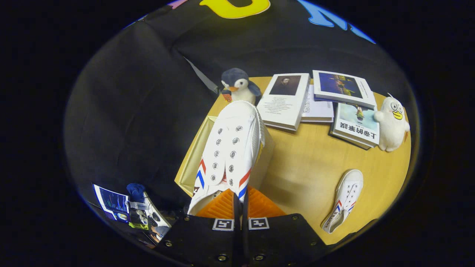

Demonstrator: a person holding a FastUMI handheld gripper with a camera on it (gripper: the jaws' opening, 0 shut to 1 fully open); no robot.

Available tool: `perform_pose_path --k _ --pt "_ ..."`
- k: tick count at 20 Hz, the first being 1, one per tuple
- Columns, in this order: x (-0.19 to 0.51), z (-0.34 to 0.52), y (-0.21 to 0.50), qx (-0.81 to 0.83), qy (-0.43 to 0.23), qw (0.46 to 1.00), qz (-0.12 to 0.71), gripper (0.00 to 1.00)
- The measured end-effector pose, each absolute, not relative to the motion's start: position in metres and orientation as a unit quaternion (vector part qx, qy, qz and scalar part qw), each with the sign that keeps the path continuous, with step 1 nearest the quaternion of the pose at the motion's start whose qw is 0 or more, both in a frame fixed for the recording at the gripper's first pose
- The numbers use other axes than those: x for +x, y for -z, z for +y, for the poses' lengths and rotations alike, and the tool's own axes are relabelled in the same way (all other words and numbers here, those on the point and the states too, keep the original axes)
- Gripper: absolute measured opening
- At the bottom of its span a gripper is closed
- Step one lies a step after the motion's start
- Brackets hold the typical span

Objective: Open the storage box then place both shoes into the box .Put the left shoe in first, then the right shoe, with the right side of both shoes facing outward in a uniform manner.

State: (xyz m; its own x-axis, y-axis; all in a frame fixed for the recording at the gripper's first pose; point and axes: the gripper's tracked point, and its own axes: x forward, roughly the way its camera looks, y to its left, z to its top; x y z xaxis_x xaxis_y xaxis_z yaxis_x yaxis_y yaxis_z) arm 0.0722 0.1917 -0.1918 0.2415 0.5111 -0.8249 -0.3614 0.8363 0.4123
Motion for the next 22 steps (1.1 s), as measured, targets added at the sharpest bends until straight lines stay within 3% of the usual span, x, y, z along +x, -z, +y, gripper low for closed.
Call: perform_pose_path --k 5,22 --pt "0.08 0.244 0.205 0.057 -0.297 0.769 0.563 0.0" --pt "0.088 0.315 0.288 0.019 -0.247 0.743 0.621 0.01"
